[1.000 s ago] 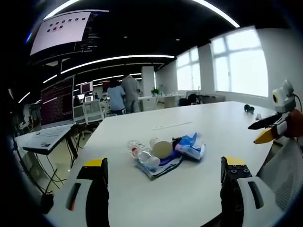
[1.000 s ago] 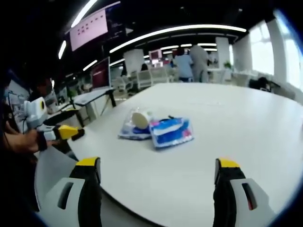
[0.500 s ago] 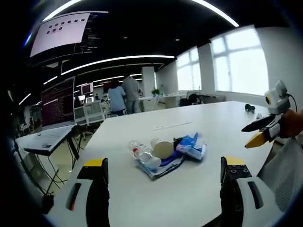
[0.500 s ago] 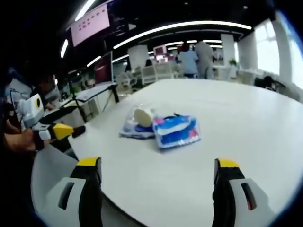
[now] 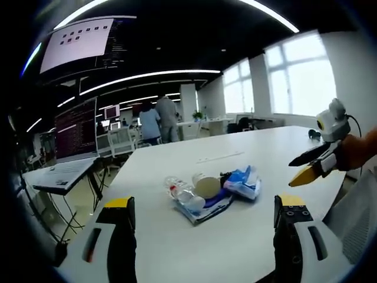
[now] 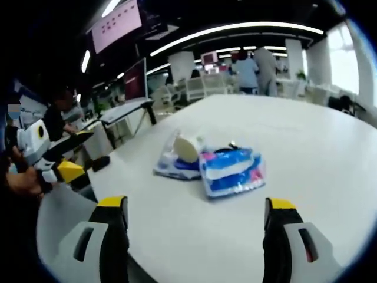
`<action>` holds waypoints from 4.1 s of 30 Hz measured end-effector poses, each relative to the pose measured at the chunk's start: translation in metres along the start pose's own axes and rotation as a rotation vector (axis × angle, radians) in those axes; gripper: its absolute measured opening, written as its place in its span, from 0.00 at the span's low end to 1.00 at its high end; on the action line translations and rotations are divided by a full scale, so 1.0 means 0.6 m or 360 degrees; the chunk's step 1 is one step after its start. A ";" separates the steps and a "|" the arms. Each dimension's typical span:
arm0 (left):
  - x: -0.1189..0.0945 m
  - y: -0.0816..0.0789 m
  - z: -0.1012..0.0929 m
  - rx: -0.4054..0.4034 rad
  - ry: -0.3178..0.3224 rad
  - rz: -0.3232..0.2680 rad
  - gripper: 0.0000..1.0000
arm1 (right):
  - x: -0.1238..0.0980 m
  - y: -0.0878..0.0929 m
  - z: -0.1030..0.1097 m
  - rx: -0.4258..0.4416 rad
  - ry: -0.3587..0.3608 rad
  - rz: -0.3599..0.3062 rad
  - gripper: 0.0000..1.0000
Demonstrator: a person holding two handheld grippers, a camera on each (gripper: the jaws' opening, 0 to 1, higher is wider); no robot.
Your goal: Arrange the tabletop items into an orderly group along one side of the table until the central work area is clear of visible clutter.
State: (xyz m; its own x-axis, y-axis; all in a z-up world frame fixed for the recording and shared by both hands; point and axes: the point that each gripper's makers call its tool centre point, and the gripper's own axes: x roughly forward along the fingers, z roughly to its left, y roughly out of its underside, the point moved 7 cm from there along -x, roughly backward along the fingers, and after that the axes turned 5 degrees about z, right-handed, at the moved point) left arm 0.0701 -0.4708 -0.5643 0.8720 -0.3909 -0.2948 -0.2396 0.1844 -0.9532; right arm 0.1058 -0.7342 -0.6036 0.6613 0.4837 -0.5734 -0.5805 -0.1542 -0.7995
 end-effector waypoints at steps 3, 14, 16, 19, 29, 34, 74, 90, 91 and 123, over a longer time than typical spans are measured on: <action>0.000 0.000 0.001 0.0006 -0.0010 -0.0002 0.99 | 0.014 -0.010 0.002 -0.0031 -0.0023 0.0019 0.93; 0.000 0.001 0.007 -0.0013 -0.0040 -0.0014 0.98 | 0.060 -0.052 0.002 -0.0104 -0.0106 0.0043 0.92; 0.000 0.002 0.008 -0.0009 -0.0044 -0.0011 0.98 | 0.068 -0.058 0.004 -0.0119 -0.0123 0.0052 0.91; 0.000 0.003 0.008 -0.0010 -0.0047 -0.0008 0.98 | 0.080 -0.066 0.007 -0.0144 -0.0141 0.0066 0.90; 0.000 0.003 0.011 -0.0016 -0.0063 -0.0013 0.98 | 0.124 -0.089 0.030 -0.0206 -0.0230 0.0114 0.88; 0.000 0.003 0.012 -0.0011 -0.0065 -0.0013 0.98 | 0.144 -0.098 0.044 -0.0228 -0.0265 0.0138 0.88; 0.002 0.006 0.013 0.0005 -0.0051 0.0003 0.97 | 0.318 -0.098 0.117 0.0136 -0.0377 0.0337 0.74; 0.001 0.005 0.015 0.0006 -0.0072 -0.0002 0.97 | 0.341 -0.093 0.107 0.0288 -0.0318 0.0371 0.65; 0.001 0.005 0.015 0.0004 -0.0072 -0.0004 0.97 | 0.345 -0.095 0.102 0.0300 -0.0312 0.0375 0.63; -0.001 0.003 0.018 -0.0019 -0.0087 -0.0034 0.95 | 0.363 -0.095 0.104 0.0288 -0.0214 0.0458 0.46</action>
State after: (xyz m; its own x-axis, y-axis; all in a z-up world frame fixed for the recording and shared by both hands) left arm 0.0737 -0.4605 -0.5654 0.8989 -0.3446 -0.2706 -0.2254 0.1659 -0.9600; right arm 0.2532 -0.5665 -0.6718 0.3972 0.5533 -0.7322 -0.8164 -0.1514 -0.5573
